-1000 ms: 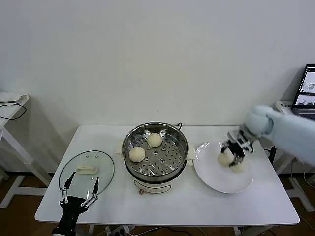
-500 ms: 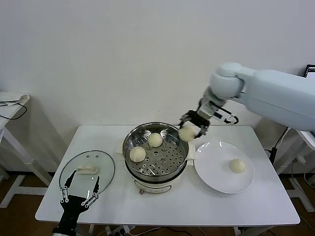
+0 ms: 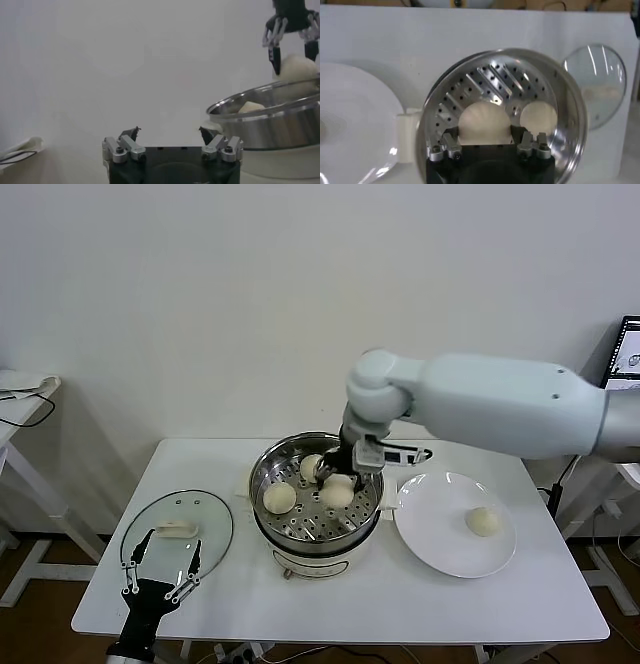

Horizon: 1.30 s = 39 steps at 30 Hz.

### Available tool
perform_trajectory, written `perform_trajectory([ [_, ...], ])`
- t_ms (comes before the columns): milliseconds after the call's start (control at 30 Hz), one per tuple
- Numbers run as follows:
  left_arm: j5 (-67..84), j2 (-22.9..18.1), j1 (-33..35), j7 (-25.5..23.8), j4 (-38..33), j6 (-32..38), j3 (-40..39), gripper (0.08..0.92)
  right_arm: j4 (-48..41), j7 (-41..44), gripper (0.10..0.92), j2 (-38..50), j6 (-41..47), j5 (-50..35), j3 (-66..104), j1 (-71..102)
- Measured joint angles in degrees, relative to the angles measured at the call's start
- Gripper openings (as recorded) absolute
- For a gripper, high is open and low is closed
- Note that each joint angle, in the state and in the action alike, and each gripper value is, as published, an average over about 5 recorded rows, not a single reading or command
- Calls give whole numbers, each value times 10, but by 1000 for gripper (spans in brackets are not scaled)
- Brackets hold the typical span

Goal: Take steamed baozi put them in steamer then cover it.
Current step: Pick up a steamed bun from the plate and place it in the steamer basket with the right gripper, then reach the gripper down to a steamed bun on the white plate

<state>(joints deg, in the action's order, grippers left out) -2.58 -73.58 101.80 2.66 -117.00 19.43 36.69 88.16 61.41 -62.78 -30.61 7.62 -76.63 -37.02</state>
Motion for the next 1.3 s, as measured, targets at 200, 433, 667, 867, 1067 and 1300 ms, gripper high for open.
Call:
perform_trajectory([
  [200,0,-1,0,0,2,1,0,823,-11,-10,696,-21,-21,30,-1,27],
  [433,2,0,-1,0,4,3,2,823,-17,-19,704,-36,-38,51,-2,47],
  [667,2,0,-3,0,9,6,3,823,-22,-24,717,-48,-46,65,-4,59],
  [867,3,0,-4,-1,10,6,4,823,-26,-30,798,-53,-47,72,-3,62],
  [1067,3,-1,-6,-1,13,6,3,823,-29,-30,822,-44,-50,72,11,57],
  [1300,3,0,-9,-1,14,5,3,823,-40,0,823,-1,-24,23,48,40],
])
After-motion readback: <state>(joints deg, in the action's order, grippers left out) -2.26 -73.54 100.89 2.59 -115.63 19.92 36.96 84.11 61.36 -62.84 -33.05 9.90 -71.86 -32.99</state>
